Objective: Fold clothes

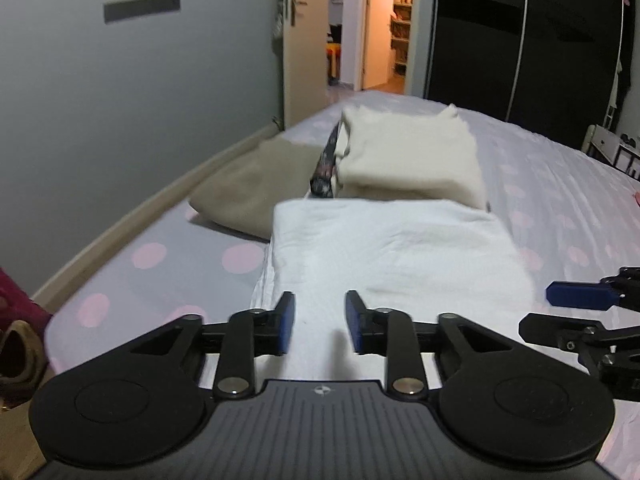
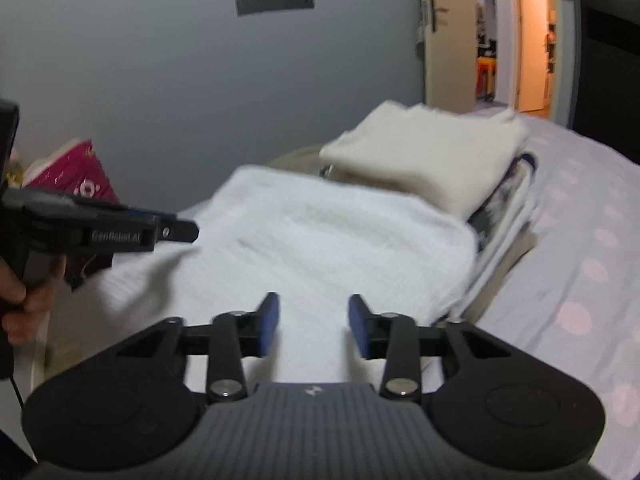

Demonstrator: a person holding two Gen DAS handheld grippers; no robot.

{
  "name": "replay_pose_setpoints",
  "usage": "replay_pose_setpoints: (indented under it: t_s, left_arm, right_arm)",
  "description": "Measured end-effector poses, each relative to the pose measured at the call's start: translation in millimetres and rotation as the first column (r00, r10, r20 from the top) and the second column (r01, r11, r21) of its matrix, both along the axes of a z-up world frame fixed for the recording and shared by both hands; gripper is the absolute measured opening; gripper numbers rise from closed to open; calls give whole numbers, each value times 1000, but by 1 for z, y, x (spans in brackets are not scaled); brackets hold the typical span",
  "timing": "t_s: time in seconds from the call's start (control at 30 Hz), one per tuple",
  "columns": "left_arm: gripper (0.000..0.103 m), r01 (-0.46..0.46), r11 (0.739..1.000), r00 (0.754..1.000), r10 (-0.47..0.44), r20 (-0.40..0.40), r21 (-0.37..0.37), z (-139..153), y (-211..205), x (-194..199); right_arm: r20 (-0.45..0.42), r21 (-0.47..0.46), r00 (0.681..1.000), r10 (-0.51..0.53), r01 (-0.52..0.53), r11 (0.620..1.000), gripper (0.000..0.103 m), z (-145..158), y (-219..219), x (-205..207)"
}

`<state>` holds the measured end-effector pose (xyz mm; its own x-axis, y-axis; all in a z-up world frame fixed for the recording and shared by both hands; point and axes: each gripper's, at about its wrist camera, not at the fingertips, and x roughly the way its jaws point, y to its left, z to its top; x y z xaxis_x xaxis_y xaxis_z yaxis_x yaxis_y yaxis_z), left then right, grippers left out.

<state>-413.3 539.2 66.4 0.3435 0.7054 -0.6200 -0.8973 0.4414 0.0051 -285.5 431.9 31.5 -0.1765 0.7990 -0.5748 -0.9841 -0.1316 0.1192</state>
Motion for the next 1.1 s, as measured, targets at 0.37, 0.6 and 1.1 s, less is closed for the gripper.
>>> replay_pose_setpoints:
  t_s: [0.37,0.6,1.1]
  left_arm:
    - [73,-81,989,997,78,27,127,42,-117,25]
    - [75,-148,981,988,142,57,123,34,-163,26]
    - [75,-212,977,977,213,29,-21,-25,-211,27]
  right_arm:
    - [39,108,999,-35,30,994,79,63,-104,-2]
    - [21,124,995,-101,98,987,85,67,-164,3]
    - [11,69,986,-167,166,984,86,4,-226,-2]
